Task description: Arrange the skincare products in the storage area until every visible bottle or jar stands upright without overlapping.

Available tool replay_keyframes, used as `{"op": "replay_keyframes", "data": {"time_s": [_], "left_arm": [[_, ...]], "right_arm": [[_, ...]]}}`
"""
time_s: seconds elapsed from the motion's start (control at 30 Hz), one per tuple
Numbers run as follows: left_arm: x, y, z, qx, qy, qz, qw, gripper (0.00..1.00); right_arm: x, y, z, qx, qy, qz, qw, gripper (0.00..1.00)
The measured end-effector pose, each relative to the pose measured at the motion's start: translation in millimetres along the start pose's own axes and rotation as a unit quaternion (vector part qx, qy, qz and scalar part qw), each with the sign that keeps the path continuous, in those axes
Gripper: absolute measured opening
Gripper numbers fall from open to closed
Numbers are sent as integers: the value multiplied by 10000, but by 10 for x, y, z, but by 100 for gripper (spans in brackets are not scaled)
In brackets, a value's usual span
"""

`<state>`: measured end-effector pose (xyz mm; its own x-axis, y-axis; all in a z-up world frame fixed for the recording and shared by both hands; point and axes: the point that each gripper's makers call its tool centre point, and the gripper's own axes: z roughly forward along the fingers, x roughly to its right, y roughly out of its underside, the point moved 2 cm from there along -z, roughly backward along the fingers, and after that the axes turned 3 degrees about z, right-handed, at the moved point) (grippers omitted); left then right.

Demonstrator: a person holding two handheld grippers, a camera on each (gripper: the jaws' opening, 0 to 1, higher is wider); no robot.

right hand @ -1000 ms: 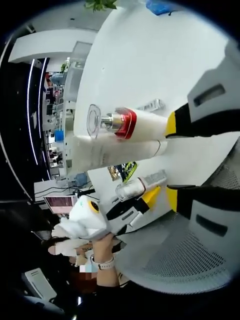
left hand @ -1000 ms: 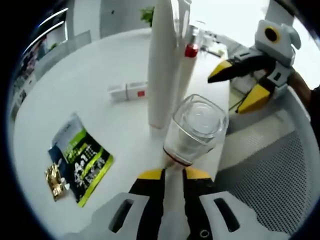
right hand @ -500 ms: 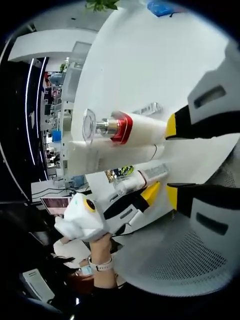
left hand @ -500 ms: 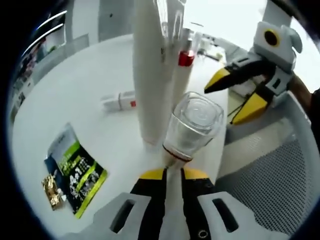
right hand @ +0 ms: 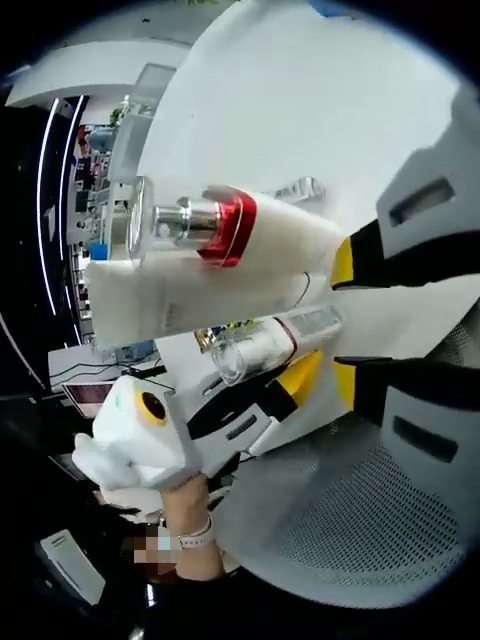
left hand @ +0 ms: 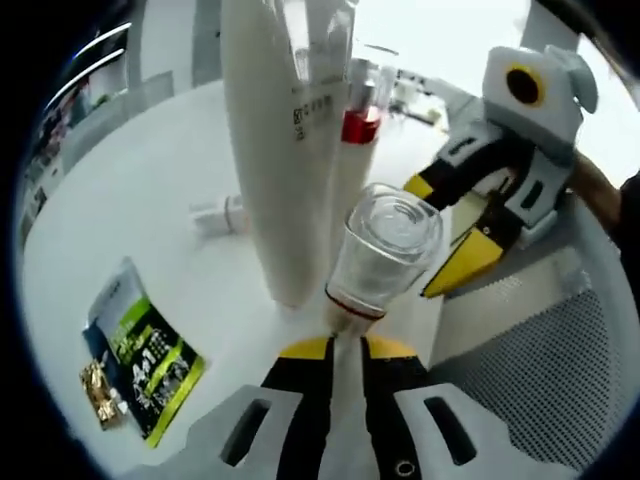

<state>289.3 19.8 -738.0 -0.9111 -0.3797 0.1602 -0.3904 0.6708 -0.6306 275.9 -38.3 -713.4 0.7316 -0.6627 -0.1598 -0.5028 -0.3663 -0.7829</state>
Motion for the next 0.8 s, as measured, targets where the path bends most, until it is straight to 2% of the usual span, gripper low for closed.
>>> {"op": "replay_keyframes", "data": {"time_s": [0.23, 0.8], "left_arm": [[11, -43, 16, 40, -1, 12, 10000, 6], [24, -112, 68, 57, 30, 95, 9999, 6]], "right_arm": [[-31, 15, 106, -98, -78, -35, 9999, 24], [60, 39, 162, -262, -33, -121, 9996, 14]]}}
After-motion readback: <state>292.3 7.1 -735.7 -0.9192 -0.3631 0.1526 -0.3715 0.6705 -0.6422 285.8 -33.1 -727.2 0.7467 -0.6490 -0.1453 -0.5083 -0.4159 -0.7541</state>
